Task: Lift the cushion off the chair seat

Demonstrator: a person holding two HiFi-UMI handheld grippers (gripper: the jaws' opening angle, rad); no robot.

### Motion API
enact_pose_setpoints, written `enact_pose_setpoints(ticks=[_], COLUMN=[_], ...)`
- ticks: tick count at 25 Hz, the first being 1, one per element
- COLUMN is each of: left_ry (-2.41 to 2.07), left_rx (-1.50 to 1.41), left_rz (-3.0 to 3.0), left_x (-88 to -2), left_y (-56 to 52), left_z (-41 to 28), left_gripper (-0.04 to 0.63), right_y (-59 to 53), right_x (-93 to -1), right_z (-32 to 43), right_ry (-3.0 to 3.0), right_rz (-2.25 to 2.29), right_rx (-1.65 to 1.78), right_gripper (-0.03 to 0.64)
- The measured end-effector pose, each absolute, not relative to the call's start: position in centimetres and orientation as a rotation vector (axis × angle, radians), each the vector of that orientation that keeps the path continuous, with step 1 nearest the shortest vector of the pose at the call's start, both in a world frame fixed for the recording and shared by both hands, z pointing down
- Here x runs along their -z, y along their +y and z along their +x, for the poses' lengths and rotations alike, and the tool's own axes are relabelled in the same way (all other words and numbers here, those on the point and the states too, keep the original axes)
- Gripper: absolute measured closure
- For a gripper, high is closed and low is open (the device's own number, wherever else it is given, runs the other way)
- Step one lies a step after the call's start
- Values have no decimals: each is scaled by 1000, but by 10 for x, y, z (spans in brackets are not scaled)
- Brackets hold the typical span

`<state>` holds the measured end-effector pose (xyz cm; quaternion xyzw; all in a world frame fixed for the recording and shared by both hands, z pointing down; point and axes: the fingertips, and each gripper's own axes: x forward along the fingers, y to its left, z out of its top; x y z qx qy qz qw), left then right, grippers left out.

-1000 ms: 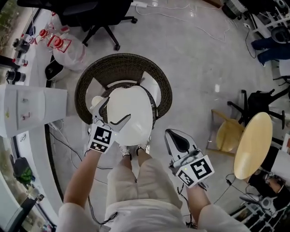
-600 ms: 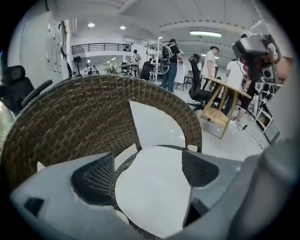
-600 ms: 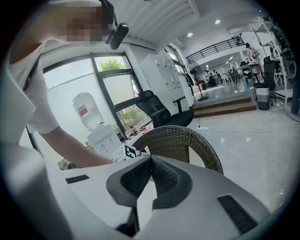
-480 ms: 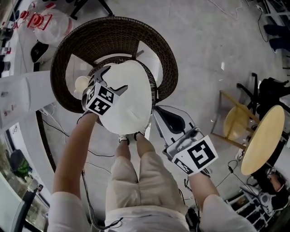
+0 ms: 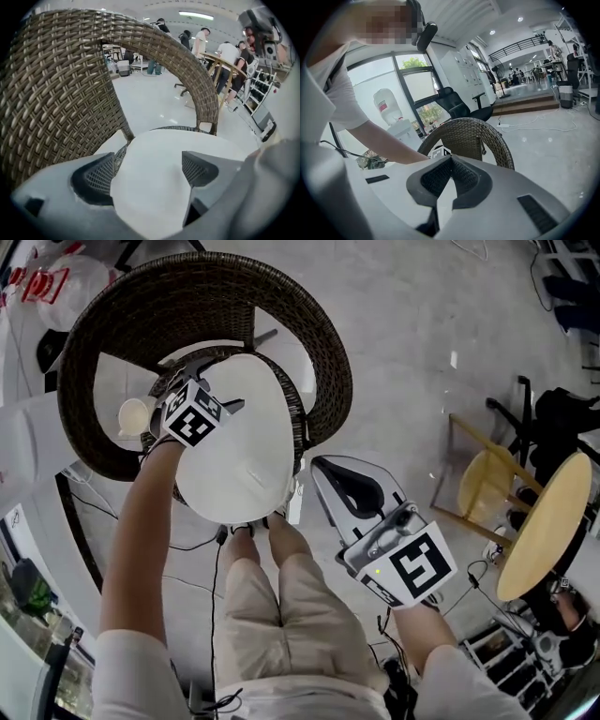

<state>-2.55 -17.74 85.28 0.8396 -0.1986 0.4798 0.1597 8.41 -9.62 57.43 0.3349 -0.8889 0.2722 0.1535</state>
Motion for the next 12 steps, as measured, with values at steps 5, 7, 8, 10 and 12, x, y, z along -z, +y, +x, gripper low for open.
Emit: enact_pose_setpoints(ticks=[5,7,8,10,12], left_ry=[-606,-614,-608,-592,-581], left_rx=[-1250,-1237,-1240,-1242,-1242], left_rz=[2363,2341,2332,2322,2322], left_x=[-874,-883,-888,-895,-902], left_y=[-197,-201,-203,-204,-203], left_z=[-22,-25,-27,-28,-26], left_gripper=[153,153,153,153,153], right_y=[-90,-87,-86,-84,-82], right_x=[-601,-606,-608,-612,-614], right_z=[99,101,101,98,95], right_ry=[-2498,-2491,-2492,-2497,-2505], right_rz=[967,962,955,939,924], right_rx=[-813,-829,-833,-843,-849], right_gripper=[615,615,615,615,615])
